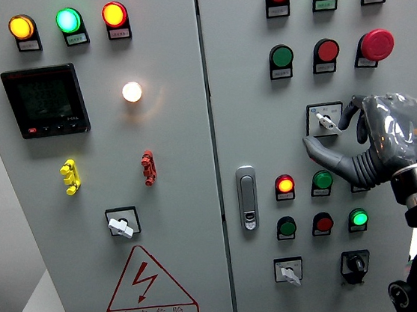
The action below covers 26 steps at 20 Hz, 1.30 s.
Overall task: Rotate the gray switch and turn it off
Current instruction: 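Twist the gripped knob with the right hand to rotate the switch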
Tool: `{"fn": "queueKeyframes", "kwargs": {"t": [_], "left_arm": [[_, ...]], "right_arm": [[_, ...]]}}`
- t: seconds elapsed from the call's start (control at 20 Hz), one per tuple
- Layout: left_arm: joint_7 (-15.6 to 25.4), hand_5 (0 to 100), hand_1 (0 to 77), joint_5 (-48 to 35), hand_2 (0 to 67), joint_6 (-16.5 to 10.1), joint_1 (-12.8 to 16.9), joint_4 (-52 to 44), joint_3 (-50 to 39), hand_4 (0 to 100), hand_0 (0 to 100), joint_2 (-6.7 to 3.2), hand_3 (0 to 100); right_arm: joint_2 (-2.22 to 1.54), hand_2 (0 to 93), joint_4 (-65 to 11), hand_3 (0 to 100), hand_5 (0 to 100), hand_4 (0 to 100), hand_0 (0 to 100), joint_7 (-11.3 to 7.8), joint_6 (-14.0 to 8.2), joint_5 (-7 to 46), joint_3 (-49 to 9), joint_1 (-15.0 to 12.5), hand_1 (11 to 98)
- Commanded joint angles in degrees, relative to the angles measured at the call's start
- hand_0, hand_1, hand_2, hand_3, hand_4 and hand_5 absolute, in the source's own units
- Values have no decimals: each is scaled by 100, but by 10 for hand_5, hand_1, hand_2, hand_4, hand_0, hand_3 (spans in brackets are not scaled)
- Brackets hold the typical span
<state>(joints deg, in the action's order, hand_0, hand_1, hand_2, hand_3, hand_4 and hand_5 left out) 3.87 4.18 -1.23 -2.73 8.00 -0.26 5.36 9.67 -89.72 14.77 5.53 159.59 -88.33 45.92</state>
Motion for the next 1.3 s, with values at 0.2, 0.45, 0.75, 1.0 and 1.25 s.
{"fn": "queueKeyframes", "kwargs": {"t": [0.2, 0.45, 0.75, 1.0, 1.25], "left_arm": [[0, 118, 0, -5, 132, 0, 0, 0, 0, 96, 0, 0, 183], [0, 118, 0, 4, 132, 0, 0, 0, 0, 95, 0, 0, 183], [0, 118, 0, 4, 132, 0, 0, 0, 0, 95, 0, 0, 183], [0, 118, 0, 4, 132, 0, 0, 0, 0, 95, 0, 0, 183], [0, 118, 0, 4, 132, 0, 0, 0, 0, 95, 0, 0, 183]], "right_arm": [[0, 658, 130, 930, 976, 1000, 0, 26, -35, 11, 9, 110, 319], [0, 675, 130, 945, 983, 1000, 0, 70, -113, 11, 9, 119, 316], [0, 696, 174, 957, 986, 1000, 35, 149, -114, 11, 114, 137, 318], [0, 698, 200, 968, 986, 1000, 134, 193, -114, 11, 141, 154, 319], [0, 702, 200, 969, 987, 1000, 252, 193, -114, 11, 158, 154, 321]]}}
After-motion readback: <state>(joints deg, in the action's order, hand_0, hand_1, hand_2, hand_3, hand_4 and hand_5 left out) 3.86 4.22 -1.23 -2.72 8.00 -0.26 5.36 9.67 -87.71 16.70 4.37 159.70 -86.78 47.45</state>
